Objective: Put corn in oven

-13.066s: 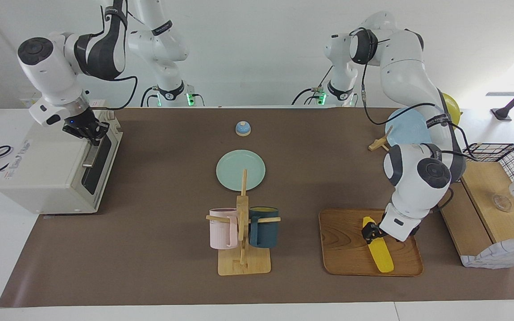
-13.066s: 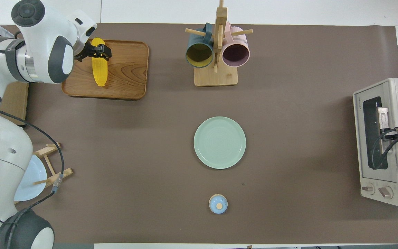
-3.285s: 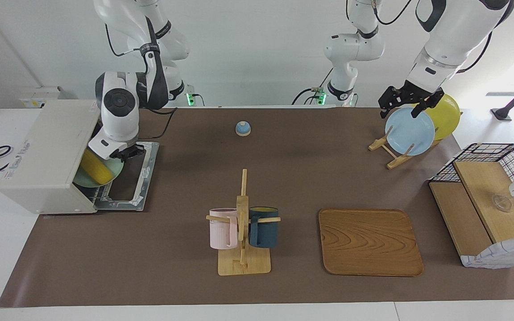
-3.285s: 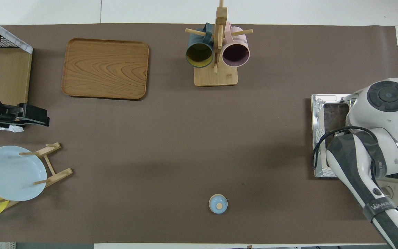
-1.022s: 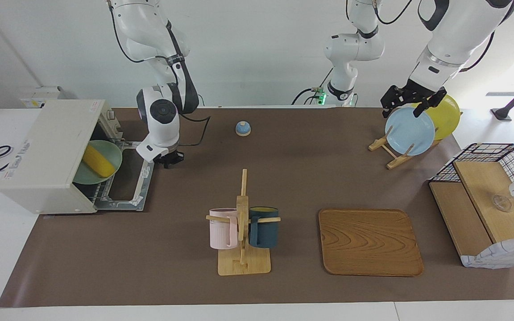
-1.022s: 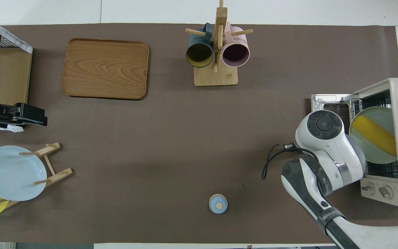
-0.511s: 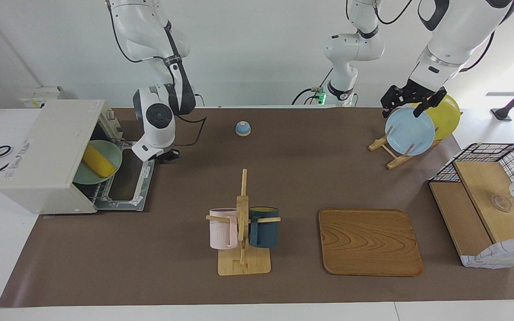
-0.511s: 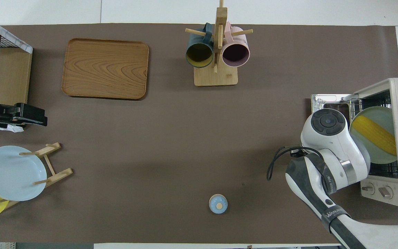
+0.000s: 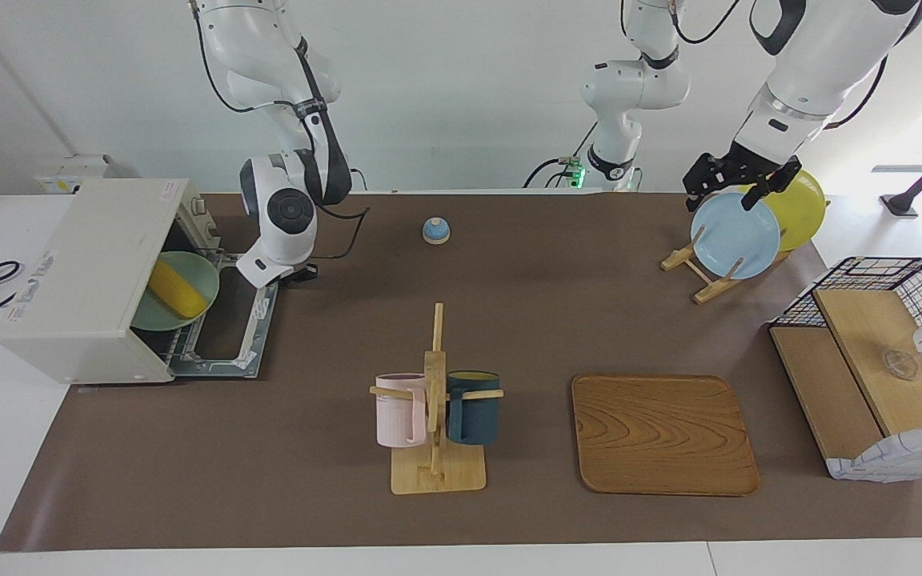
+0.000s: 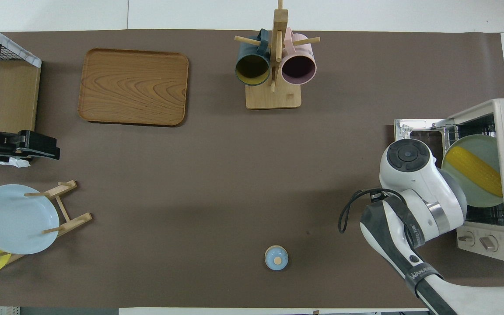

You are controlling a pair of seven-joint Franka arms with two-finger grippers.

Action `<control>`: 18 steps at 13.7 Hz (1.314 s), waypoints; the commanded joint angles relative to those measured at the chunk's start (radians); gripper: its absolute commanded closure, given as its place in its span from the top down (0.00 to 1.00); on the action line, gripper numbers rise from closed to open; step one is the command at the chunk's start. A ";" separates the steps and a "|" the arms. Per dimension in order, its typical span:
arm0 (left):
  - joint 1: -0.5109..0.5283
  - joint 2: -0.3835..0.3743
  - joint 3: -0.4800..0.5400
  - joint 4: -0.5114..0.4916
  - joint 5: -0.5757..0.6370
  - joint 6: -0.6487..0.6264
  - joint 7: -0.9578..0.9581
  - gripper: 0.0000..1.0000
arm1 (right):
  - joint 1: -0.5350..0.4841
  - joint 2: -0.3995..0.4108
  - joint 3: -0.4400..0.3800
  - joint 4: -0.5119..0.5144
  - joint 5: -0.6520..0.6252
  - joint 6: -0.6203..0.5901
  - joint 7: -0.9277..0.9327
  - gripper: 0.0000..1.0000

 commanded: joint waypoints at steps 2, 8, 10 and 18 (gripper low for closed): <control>0.007 -0.010 -0.003 -0.009 0.013 -0.001 0.005 1.00 | -0.021 -0.013 -0.005 0.080 -0.118 -0.125 0.010 0.00; 0.007 -0.010 -0.003 -0.007 0.013 -0.001 0.005 1.00 | -0.047 -0.028 -0.005 0.231 -0.148 -0.318 -0.161 0.00; 0.007 -0.010 -0.003 -0.007 0.013 -0.001 0.005 1.00 | -0.084 -0.055 -0.006 0.243 -0.146 -0.343 -0.247 0.00; 0.007 -0.010 -0.003 -0.007 0.013 -0.001 0.005 1.00 | -0.231 -0.124 -0.009 0.243 -0.140 -0.354 -0.498 0.00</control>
